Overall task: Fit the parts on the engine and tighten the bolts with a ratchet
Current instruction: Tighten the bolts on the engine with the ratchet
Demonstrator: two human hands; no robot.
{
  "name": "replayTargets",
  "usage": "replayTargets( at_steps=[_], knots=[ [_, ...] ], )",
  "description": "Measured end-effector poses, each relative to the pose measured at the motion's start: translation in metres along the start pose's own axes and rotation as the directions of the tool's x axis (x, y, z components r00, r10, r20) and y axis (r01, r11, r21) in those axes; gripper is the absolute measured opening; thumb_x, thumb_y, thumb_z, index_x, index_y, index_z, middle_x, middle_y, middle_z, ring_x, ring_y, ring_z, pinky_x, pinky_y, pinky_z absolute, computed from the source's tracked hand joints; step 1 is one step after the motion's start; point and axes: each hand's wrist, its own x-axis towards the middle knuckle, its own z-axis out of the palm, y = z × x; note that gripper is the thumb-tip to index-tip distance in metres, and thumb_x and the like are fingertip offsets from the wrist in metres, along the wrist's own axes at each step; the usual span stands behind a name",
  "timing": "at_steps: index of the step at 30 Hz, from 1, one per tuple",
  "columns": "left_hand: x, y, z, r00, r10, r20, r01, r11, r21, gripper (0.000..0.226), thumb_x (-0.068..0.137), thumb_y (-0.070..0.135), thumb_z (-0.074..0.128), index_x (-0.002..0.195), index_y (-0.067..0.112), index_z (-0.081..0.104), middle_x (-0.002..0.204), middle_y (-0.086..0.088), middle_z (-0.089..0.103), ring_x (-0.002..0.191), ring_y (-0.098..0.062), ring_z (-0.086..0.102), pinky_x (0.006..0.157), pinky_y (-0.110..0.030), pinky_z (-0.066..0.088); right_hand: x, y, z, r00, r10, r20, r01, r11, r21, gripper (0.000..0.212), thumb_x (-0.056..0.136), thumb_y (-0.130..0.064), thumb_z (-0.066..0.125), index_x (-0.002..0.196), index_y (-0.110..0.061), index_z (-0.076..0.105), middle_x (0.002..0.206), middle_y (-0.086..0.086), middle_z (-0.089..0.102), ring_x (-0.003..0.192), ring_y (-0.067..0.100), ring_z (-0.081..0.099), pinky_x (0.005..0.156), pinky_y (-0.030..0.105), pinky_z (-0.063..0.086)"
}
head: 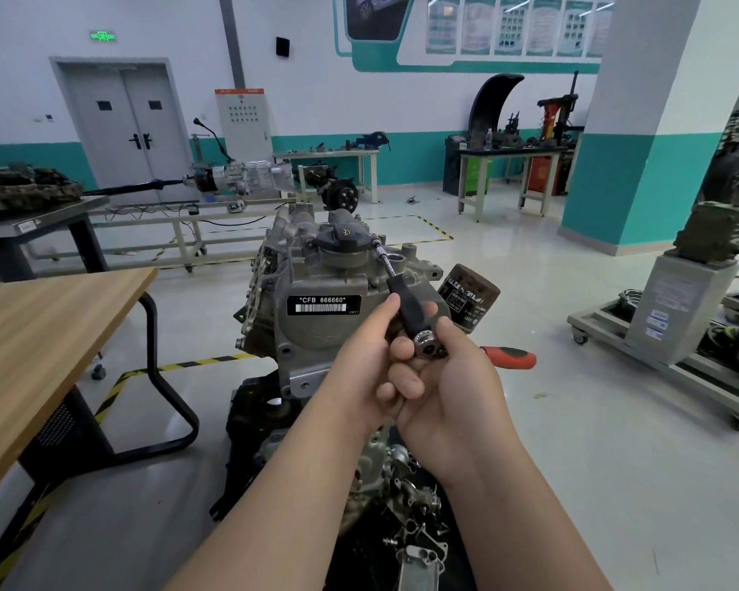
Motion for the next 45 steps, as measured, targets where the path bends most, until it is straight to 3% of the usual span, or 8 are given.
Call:
replayTargets(
  at_steps=[8, 16, 21, 24, 28, 33, 36, 45],
  knots=[
    [0.007, -0.004, -0.002, 0.999, -0.040, -0.037, 0.040, 0.999, 0.008, 0.050, 0.090, 0.055, 0.053, 0.065, 0.019, 0.077, 0.040, 0.007, 0.051, 0.026, -0.006, 0.044, 0.028, -0.012, 0.031, -0.002, -0.005, 0.001, 1.000, 0.007, -0.010, -0.008, 1.000, -0.030, 0.036, 0.103, -0.036, 0.038, 0.119, -0.012, 0.060, 0.057, 0.001, 0.048, 0.034, 0.010, 0.032, 0.037, 0.023, 0.040],
    [0.009, -0.006, 0.002, 0.999, -0.042, 0.013, 0.042, 0.999, -0.006, 0.041, 0.089, 0.058, 0.048, 0.077, 0.019, 0.045, 0.029, 0.007, 0.033, 0.020, -0.011, 0.036, 0.028, -0.010, 0.021, -0.001, -0.013, -0.001, 0.985, -0.168, -0.031, 0.129, 0.848, -0.514, 0.035, 0.104, -0.031, 0.039, 0.097, -0.002, 0.058, 0.056, 0.004, 0.054, 0.034, 0.016, 0.037, 0.045, 0.029, 0.040],
    [0.011, -0.005, 0.006, 1.000, 0.009, 0.003, -0.009, 0.997, -0.070, 0.038, 0.091, 0.050, 0.051, 0.075, 0.016, 0.055, 0.044, 0.003, 0.044, 0.039, -0.012, 0.045, 0.045, -0.018, 0.039, 0.000, -0.026, 0.004, 0.938, -0.341, 0.063, 0.189, 0.352, -0.917, 0.020, 0.099, -0.035, 0.042, 0.104, -0.016, 0.047, 0.055, -0.003, 0.060, 0.048, 0.014, 0.053, 0.062, 0.035, 0.046],
    [0.010, -0.002, 0.006, 1.000, 0.015, 0.009, -0.014, 0.992, -0.129, 0.050, 0.089, 0.042, 0.056, 0.127, 0.010, 0.062, 0.105, -0.004, 0.050, 0.098, -0.018, 0.047, 0.102, -0.025, 0.038, -0.004, -0.029, 0.009, 0.911, -0.365, 0.191, 0.184, -0.056, -0.981, 0.026, 0.100, -0.035, 0.041, 0.123, -0.025, 0.036, 0.077, -0.006, 0.060, 0.066, 0.013, 0.056, 0.058, 0.032, 0.043],
    [0.007, 0.001, 0.009, 0.996, 0.002, 0.094, 0.009, 0.994, -0.113, 0.031, 0.097, 0.040, 0.048, 0.100, 0.017, 0.069, 0.078, 0.002, 0.070, 0.075, -0.011, 0.065, 0.076, -0.024, 0.048, -0.005, -0.026, 0.011, 0.860, -0.399, 0.319, 0.136, -0.424, -0.895, 0.037, 0.100, -0.037, 0.037, 0.133, -0.024, 0.029, 0.088, 0.000, 0.059, 0.074, 0.024, 0.051, 0.060, 0.036, 0.038],
    [0.011, -0.003, 0.004, 0.999, 0.023, 0.031, -0.019, 0.992, -0.122, 0.060, 0.090, 0.046, 0.054, 0.135, 0.007, 0.056, 0.127, -0.009, 0.049, 0.123, -0.022, 0.044, 0.119, -0.035, 0.025, 0.000, -0.023, 0.003, 0.909, -0.374, 0.182, 0.218, 0.055, -0.974, 0.022, 0.099, -0.035, 0.042, 0.118, -0.024, 0.042, 0.089, -0.003, 0.062, 0.081, 0.018, 0.059, 0.072, 0.037, 0.047],
    [0.012, -0.006, 0.003, 0.999, 0.038, 0.017, -0.036, 0.995, -0.096, 0.053, 0.075, 0.057, 0.064, 0.103, 0.013, 0.076, 0.110, 0.000, 0.051, 0.119, -0.020, 0.042, 0.119, -0.039, 0.019, 0.006, -0.011, -0.004, 0.933, -0.356, 0.057, 0.227, 0.459, -0.859, 0.013, 0.097, -0.032, 0.045, 0.105, -0.022, 0.050, 0.074, -0.002, 0.059, 0.061, 0.015, 0.054, 0.062, 0.031, 0.042],
    [0.006, -0.005, -0.001, 0.998, -0.069, -0.007, 0.069, 0.997, 0.031, 0.044, 0.069, 0.067, 0.061, 0.070, 0.023, 0.067, 0.037, 0.001, 0.040, 0.026, -0.014, 0.037, 0.039, -0.013, 0.028, 0.002, -0.006, -0.007, 0.985, -0.163, -0.052, 0.081, 0.714, -0.696, 0.045, 0.099, -0.045, 0.039, 0.077, -0.012, 0.060, 0.052, 0.005, 0.053, 0.036, 0.021, 0.043, 0.052, 0.032, 0.043]
  ],
)
